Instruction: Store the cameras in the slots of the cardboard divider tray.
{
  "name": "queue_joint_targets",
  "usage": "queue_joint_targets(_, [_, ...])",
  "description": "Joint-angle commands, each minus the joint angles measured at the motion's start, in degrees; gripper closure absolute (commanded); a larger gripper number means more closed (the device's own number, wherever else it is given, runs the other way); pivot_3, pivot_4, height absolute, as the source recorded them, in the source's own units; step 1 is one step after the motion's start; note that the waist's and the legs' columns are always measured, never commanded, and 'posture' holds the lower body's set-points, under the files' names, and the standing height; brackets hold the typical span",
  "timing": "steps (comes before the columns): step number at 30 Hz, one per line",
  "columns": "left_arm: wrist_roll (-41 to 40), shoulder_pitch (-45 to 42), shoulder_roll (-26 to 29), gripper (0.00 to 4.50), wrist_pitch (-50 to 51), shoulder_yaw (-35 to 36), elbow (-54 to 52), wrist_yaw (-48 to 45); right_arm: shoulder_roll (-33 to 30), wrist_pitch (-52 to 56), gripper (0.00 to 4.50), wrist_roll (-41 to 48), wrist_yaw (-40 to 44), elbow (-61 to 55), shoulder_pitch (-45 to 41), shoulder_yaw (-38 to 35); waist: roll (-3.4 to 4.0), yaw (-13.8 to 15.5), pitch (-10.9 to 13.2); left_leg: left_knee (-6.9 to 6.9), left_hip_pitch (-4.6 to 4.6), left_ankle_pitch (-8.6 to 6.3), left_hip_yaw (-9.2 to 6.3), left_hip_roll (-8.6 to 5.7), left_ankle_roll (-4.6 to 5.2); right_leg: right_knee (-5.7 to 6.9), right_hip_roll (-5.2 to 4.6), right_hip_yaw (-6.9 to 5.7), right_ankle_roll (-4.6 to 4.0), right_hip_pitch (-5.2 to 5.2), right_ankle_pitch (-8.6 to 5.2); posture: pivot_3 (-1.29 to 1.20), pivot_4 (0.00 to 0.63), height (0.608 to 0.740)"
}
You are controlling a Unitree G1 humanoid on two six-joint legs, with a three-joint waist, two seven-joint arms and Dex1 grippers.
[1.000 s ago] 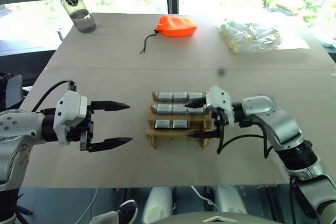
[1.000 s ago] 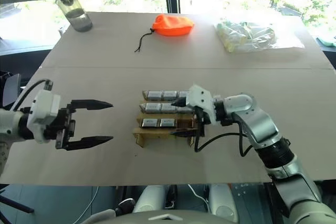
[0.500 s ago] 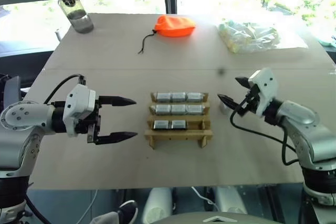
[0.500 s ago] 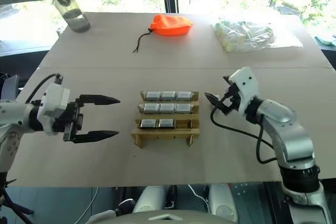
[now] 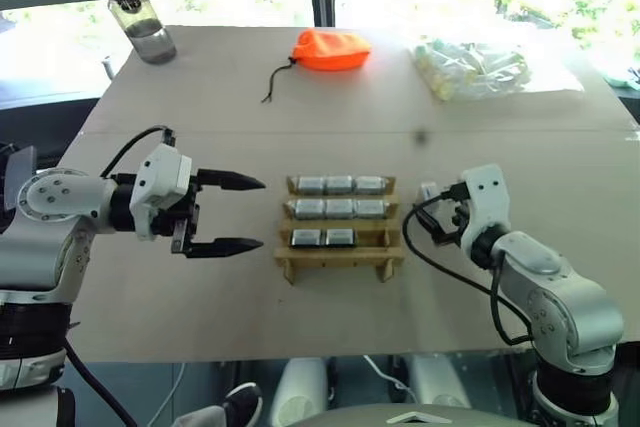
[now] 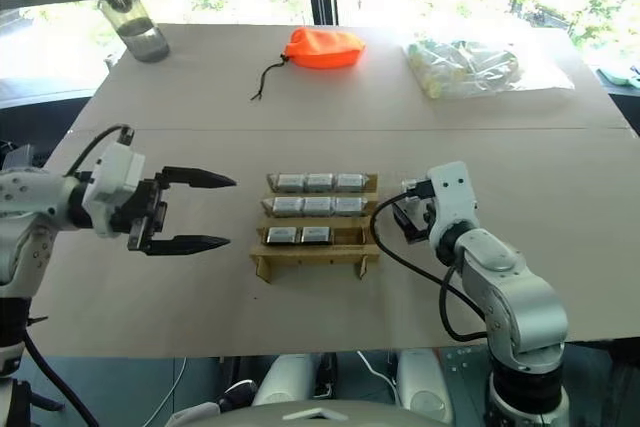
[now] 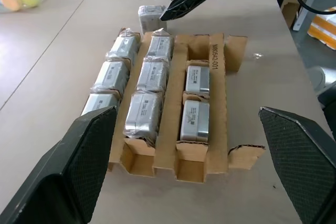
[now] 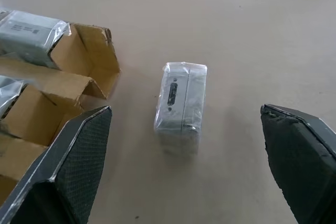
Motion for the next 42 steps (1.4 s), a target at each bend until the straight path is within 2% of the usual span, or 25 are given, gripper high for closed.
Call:
queue_joint_targets(1, [-0.1,-2.0,-0.2,0.0,0.3,1.0,0.3,1.8,0.4,-2.4,0.02,-0.8,-1.2,0.3,-0.4,0.8,0.0,-0.1,0.0,0.0,0.0,0.0,0.0,0.0,0.0,0.0,0.0,0.0,0.0,0.0,0.0,0.0,0.15,0.74])
queue_joint_targets(8, [-1.6,-1.9,-0.3,0.0,3.4,1.7,-1.4,4.3,0.9,-4.3,0.02,-0.7,-0.9,1.8,-0.2,1.8,0.0,-0.3,0.0,-0.01,0.0,0.0,-0.01,0.01,0.0,0.0,0.0,0.02,0.0,-0.01,0.0,0.0,0.15,0.74])
queue_joint_targets(9, [-1.7,-1.8,-0.2,0.0,3.5,1.8,-1.6,4.3,0.9,-4.6,0.53,-0.6,-0.8,2.0,-0.2,2.0,0.0,-0.3,0.0,-0.01,0.0,0.0,-0.01,0.01,0.0,0.0,0.0,0.01,0.0,-0.01,0.0,0.0,0.15,0.74])
queue_joint_targets(10, [-1.7,-1.6,-0.1,0.0,3.6,1.9,-1.8,4.2,0.8,-4.8,0.78,-0.6,-0.7,2.1,-0.3,2.1,0.0,-0.3,0.0,-0.01,0.0,0.0,-0.01,0.01,0.0,0.0,0.0,0.01,0.0,-0.01,0.0,0.0,0.15,0.74])
queue_joint_targets(12, [-1.6,-1.4,-0.1,0.0,3.6,2.1,-2.0,4.1,0.6,-5.2,1.86,-0.5,-0.6,2.4,-0.3,2.3,0.0,-0.3,0.0,-0.01,0.0,0.0,-0.01,0.01,0.0,0.0,0.0,0.02,0.0,-0.01,0.0,0.0,0.15,0.74])
queue_joint_targets(13, [-1.6,-1.3,-0.1,0.0,3.6,2.2,-2.1,4.2,0.6,-5.3,2.22,-0.4,-0.4,2.5,-0.3,2.3,0.0,-0.3,0.0,-0.01,0.0,0.0,-0.01,0.01,0.0,0.0,0.0,0.02,0.0,-0.01,0.0,0.0,0.15,0.74])
queue_joint_targets(16, [-1.6,-1.2,-0.2,0.0,3.7,2.3,-2.2,4.2,0.5,-5.3,3.64,0.1,0.3,2.6,0.0,2.5,0.0,-0.3,0.0,-0.01,0.0,0.0,-0.01,0.01,0.0,0.0,0.0,0.01,0.0,-0.01,0.0,0.0,0.15,0.74])
queue_joint_targets(17, [-1.6,-1.2,-0.2,0.0,3.6,2.2,-2.2,4.2,0.9,-4.7,3.84,0.5,0.4,2.7,0.2,2.3,0.0,-0.3,0.0,-0.01,0.0,0.0,-0.01,0.01,0.0,0.0,0.0,0.01,0.0,-0.01,0.0,0.0,0.15,0.74])
queue_joint_targets(23, [-1.4,-1.0,-0.4,0.0,3.0,2.2,-1.9,4.0,-1.7,-6.5,3.83,1.6,3.3,2.8,-0.2,0.5,0.0,-0.3,0.0,-0.01,0.0,0.0,-0.01,0.01,0.0,0.0,0.0,0.01,0.0,-0.01,0.0,0.0,0.15,0.74])
queue_joint_targets(27, [-1.6,-0.6,-0.4,0.0,2.4,2.0,-2.2,3.0,-17.7,-19.0,3.83,1.3,17.9,3.4,-1.7,2.3,0.08,-0.1,0.1,0.0,-0.02,-0.01,0.01,-0.05,0.02,-0.04,-0.06,0.04,0.01,-0.01,0.0,0.0,0.15,0.74])
queue_joint_targets(30, [-1.9,0.1,-0.3,0.0,2.3,2.1,-2.6,2.1,-23.6,-24.0,3.83,5.9,27.4,5.3,-3.5,1.0,-0.08,-0.2,0.0,-0.02,-0.02,-0.01,-0.01,-0.01,0.03,-0.14,0.01,0.01,0.03,0.01,-0.01,0.0,0.15,0.74])
queue_joint_targets(34, [-3.1,1.0,-0.7,0.0,2.9,2.7,-4.3,2.5,-29.6,-31.6,3.83,8.8,40.7,7.2,-7.1,3.7,-0.03,-0.3,0.1,-0.1,0.01,-0.01,-0.03,0.06,0.03,-0.13,0.15,0.03,0.0,0.0,0.0,0.0,0.15,0.74])
queue_joint_targets(37, [-3.5,2.0,-0.7,0.0,3.1,3.1,-5.7,2.9,-31.3,-35.7,3.83,9.4,46.7,8.9,-10.2,6.7,-0.07,-0.2,0.1,-0.07,0.0,-0.02,-0.06,0.07,0.04,-0.13,0.14,0.01,0.0,0.01,0.0,0.0,0.15,0.74])
queue_joint_targets(42, [-5.0,4.5,-0.4,0.0,4.6,4.5,-9.9,3.9,-30.5,-39.7,3.83,9.2,53.3,12.3,-14.7,12.2,-0.1,-0.1,0.1,-0.01,-0.02,-0.02,-0.03,0.05,0.04,-0.13,0.04,0.03,0.01,0.01,0.01,0.0,0.15,0.74])
